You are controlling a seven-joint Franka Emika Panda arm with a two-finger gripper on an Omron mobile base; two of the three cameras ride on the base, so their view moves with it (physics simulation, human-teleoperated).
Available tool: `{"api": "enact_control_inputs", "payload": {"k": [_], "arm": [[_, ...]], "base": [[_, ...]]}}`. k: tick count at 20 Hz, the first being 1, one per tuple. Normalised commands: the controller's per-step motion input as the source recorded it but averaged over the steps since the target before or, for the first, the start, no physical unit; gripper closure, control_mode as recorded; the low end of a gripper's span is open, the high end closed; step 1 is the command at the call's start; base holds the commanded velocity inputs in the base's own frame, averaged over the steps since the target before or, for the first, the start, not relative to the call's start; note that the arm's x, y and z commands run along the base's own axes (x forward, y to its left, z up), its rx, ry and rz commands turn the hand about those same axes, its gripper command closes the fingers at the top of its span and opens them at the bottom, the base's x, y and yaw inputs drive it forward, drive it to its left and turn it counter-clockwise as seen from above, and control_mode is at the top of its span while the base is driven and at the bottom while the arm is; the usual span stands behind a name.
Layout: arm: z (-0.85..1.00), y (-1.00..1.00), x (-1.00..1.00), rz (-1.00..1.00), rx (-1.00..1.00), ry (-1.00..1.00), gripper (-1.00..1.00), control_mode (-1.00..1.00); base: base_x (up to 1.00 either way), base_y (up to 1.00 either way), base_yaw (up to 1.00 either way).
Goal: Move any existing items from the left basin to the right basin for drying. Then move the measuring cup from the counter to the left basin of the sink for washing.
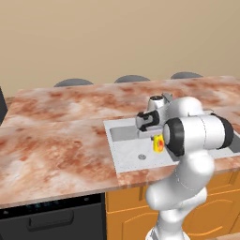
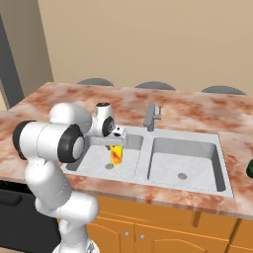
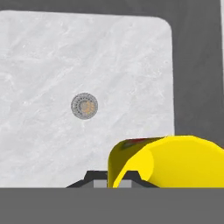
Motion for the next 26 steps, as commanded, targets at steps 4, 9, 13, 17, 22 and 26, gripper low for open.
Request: {"api": "enact_control_inputs", "payload": {"k": [4,9,13,17,22,26], "arm": [[0.73,-0.11,0.00,-0.02,0.00,0.01,1.00,-1.00],[0.53,-0.18,0.00,-0.01,0.00,0.01,1.00,-1.00],[0.35,-0.25,-0.02,0.00,0.00,0.02,1.00,-1.00],[0.25,-0.36,-0.03,0.00,0.00,0.03,1.00,-1.00],[0.21,-0.40,-0.06,0.00,0.00,0.02,1.00,-1.00],[0.19,-0.48,-0.07,0.00,0.00,0.00,1.00,-1.00]], "base": [[0.00,0.00,0.00],[0.00,0.00,0.00],[0.00,0.00,0.00],[0.00,0.00,0.00],[0.00,0.00,0.00],[0.00,0.00,0.00]]}}
